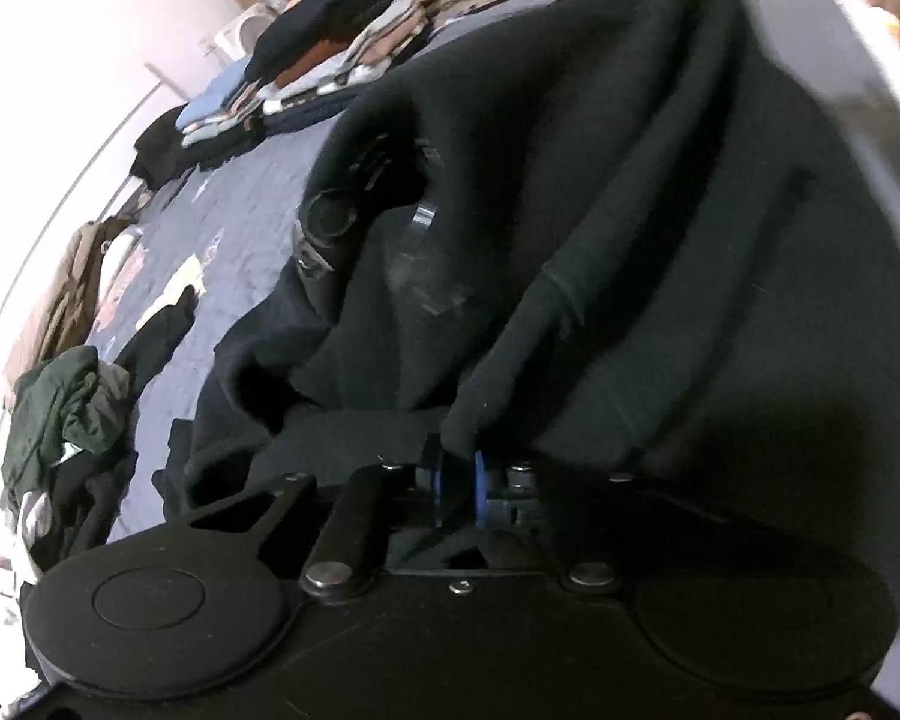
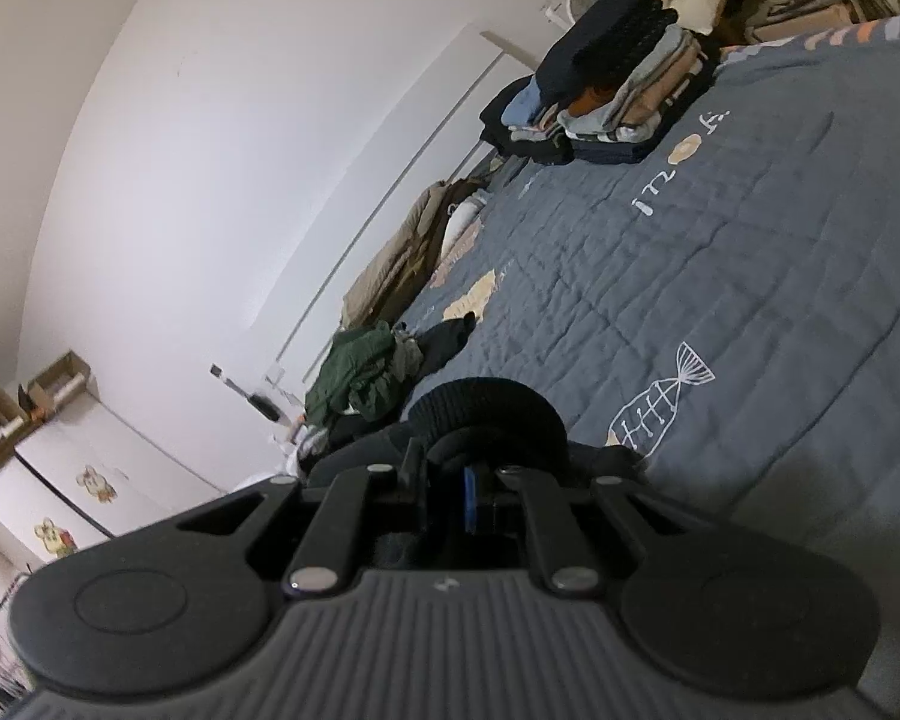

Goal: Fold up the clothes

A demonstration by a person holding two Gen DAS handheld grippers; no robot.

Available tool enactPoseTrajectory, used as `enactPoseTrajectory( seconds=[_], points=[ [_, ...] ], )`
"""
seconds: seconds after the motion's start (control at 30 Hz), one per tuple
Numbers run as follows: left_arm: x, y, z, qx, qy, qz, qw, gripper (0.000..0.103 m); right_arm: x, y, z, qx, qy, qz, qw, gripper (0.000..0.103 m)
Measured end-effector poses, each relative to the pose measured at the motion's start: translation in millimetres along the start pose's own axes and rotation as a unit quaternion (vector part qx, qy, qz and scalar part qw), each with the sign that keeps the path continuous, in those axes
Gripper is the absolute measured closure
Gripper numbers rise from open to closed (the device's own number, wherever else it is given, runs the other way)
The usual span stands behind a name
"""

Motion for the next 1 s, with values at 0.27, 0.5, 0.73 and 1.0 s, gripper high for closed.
enactPoseTrajectory(
  seconds=[0.27, 0.5, 0.73, 1.0],
  points=[
    [75, 1, -67, 0.034, -0.098, -0.057, 0.993, 0.098, 11, 9, -5, -0.017, 0.001, -0.022, 1.0, 0.092],
    [94, 6, -112, 0.085, -0.14, -0.087, 0.9827, 0.095, 15, 13, -7, -0.013, -0.003, -0.03, 0.999, 0.092],
    [95, 29, -48, 0.149, -0.091, -0.121, 0.9771, 0.05, 7, 8, 1, 0.037, -0.019, 0.0, 0.999, 0.091],
    [10, 83, 50, 0.149, 0.048, -0.104, 0.9823, 0.018, -2, 2, 3, 0.067, -0.033, 0.031, 0.997, 0.089]
  ],
)
Point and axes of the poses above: each gripper's, at about its wrist camera, not at the fingertips, and x roughly against the way its jaws point, z to its left, y to its top, the point moved 3 cm from there along -x, roughly the way its jaws point, and after that the axes turned 6 degrees about y, right-handed, at the moved point
